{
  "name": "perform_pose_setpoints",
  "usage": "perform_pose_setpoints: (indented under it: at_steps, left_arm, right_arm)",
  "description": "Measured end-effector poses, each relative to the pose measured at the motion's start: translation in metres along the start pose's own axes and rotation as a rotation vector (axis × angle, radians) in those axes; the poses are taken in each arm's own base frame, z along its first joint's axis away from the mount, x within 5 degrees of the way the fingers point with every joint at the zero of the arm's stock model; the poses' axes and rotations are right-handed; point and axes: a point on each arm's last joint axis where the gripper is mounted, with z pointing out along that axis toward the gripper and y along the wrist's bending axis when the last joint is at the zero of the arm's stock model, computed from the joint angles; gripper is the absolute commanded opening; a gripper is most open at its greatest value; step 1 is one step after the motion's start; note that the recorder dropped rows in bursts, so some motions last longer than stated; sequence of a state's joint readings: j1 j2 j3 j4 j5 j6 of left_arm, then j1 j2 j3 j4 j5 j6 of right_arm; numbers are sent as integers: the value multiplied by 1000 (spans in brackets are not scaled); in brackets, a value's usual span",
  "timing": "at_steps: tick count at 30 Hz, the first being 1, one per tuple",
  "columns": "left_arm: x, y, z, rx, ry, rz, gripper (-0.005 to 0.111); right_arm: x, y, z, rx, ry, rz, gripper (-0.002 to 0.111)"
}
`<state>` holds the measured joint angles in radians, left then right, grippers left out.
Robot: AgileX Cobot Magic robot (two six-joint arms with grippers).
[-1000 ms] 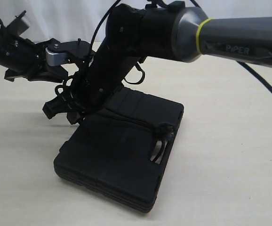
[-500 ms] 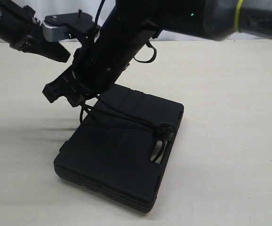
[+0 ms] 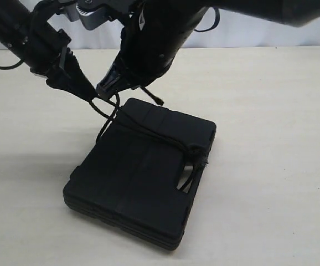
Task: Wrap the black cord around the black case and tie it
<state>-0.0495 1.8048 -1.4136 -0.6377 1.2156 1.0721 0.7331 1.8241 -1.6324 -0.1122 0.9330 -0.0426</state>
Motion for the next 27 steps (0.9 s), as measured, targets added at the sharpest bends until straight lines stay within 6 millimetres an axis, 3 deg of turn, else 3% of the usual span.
perform_pose_setpoints:
  at_steps: [10, 17, 22, 27]
  left_arm:
    - [-4, -5, 4, 10, 4, 222, 25]
    - [-7, -4, 6, 14, -33, 235, 25]
    - [-15, 6, 5, -95, -115, 237, 26]
    - [-16, 11, 8, -141, -120, 379, 26]
  right_arm:
    - [0, -9, 0, 94, 4, -80, 4]
    - [0, -9, 0, 95, 5, -91, 4]
    - [0, -9, 0, 97, 5, -92, 4]
    - [0, -9, 0, 97, 9, -92, 4]
